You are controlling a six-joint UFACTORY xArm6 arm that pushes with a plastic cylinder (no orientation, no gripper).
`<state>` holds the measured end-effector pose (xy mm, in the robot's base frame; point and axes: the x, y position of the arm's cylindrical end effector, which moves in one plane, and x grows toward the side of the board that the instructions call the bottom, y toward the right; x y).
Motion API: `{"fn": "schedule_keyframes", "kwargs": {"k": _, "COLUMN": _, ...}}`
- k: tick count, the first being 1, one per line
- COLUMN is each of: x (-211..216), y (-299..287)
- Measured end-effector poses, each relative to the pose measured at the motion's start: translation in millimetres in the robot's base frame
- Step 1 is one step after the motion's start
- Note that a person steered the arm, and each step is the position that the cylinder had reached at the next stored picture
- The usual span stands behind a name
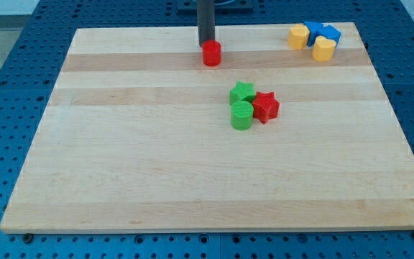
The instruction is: Push the red circle into the red star
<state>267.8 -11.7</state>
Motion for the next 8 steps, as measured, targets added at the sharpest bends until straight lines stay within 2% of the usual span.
{"fn": "schedule_keyframes", "kwargs": {"k": 1, "x": 26.2, "y": 6.6}}
{"fn": "schedule_keyframes", "kwargs": {"k": 2, "x": 4.3, "y": -10.9}}
{"fn": "schedule_keyframes", "kwargs": {"k": 3, "x": 0.9, "y": -57.3}}
{"fn": "schedule_keyframes", "kwargs": {"k": 4, "x": 19.7, "y": -68.8}}
{"fn": "schedule_keyframes", "kwargs": {"k": 5, "x": 34.6, "y": -43.2}}
{"fn": "schedule_keyframes", "kwargs": {"k": 7, "x": 85.6, "y": 49.1}}
{"fn": "schedule_keyframes", "kwargs": {"k": 8, "x": 71.3, "y": 54.3}}
